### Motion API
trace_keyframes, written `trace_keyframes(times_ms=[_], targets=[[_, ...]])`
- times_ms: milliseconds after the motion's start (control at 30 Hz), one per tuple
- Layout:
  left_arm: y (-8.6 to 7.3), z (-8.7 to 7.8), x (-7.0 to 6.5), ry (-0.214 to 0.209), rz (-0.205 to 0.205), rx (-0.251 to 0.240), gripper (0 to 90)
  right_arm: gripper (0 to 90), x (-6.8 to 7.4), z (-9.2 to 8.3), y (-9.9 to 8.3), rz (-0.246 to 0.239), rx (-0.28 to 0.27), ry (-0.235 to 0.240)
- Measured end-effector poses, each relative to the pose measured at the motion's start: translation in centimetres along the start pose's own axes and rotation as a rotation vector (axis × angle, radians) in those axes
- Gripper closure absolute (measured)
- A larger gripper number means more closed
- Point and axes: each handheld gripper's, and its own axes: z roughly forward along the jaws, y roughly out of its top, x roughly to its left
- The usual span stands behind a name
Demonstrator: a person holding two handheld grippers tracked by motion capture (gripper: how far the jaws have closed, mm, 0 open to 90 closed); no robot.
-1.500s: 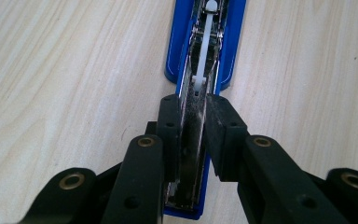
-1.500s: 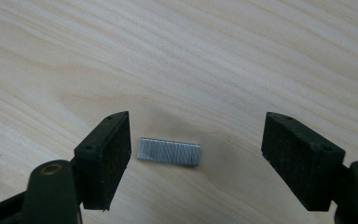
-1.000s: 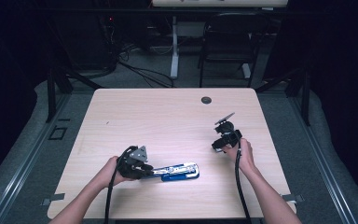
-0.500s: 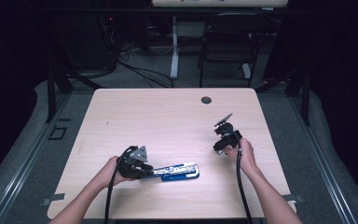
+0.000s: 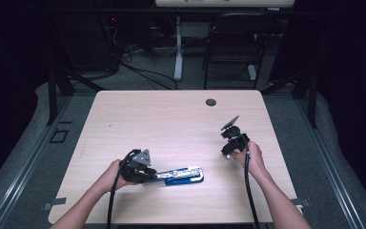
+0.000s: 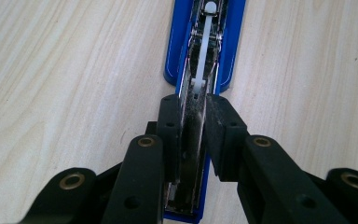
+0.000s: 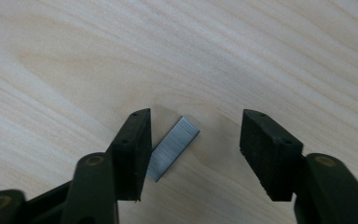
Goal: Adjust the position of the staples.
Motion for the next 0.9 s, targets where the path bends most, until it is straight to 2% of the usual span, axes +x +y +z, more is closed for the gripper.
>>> trace_keyframes(times_ms=[133, 267, 300, 333, 367, 467, 533, 600, 700, 800, 867, 900], targets=[[0.0, -0.01, 0.01, 0.0, 0.0, 0.001, 76.4, 52.8, -0.09, 0.04, -0.12, 0.012, -0.004, 0.021], [0.0, 0.0, 0.01, 0.001, 0.0, 0.001, 76.4, 60.2, -0.34, -0.17, -0.06, 0.003, 0.014, 0.039], [0.0, 0.0, 0.0, 0.001, 0.0, 0.001, 76.4, 62.3, -0.37, -0.21, -0.08, 0.008, 0.008, 0.043], [0.01, 0.0, 0.0, 0.001, 0.0, 0.001, 76.4, 64.3, -0.21, 0.09, -0.26, 0.045, -0.04, 0.059], [0.01, 0.0, 0.0, 0.001, 0.0, 0.001, 76.4, 65.5, -0.46, -0.19, -0.1, 0.011, -0.002, 0.058], [0.01, 0.0, 0.01, 0.0, 0.0, 0.001, 76.4, 70.2, -0.44, -0.14, -0.17, 0.037, -0.014, 0.065], [-0.01, 0.01, 0.02, -0.001, 0.0, -0.001, 76.4, 74.0, -0.66, -0.32, -0.07, 0.013, 0.014, 0.067], [-0.01, 0.01, 0.02, -0.002, 0.0, -0.001, 76.4, 77.9, -0.58, -0.15, -0.16, 0.035, -0.004, 0.08], [0.0, 0.0, 0.01, 0.0, 0.001, 0.001, 76.4, 77.9, -0.72, -0.27, -0.05, 0.01, 0.025, 0.077], [-0.01, 0.01, 0.02, -0.002, 0.0, -0.001, 76.5, 75.4, -0.6, -0.15, -0.15, 0.038, -0.002, 0.089], [-0.01, 0.01, 0.03, -0.002, 0.0, -0.002, 76.4, 73.2, -0.88, -0.37, -0.04, 0.017, 0.015, 0.089], [-0.02, 0.02, 0.02, -0.002, -0.001, -0.002, 76.4, 72.9, -0.92, -0.36, -0.05, 0.019, 0.005, 0.089]])
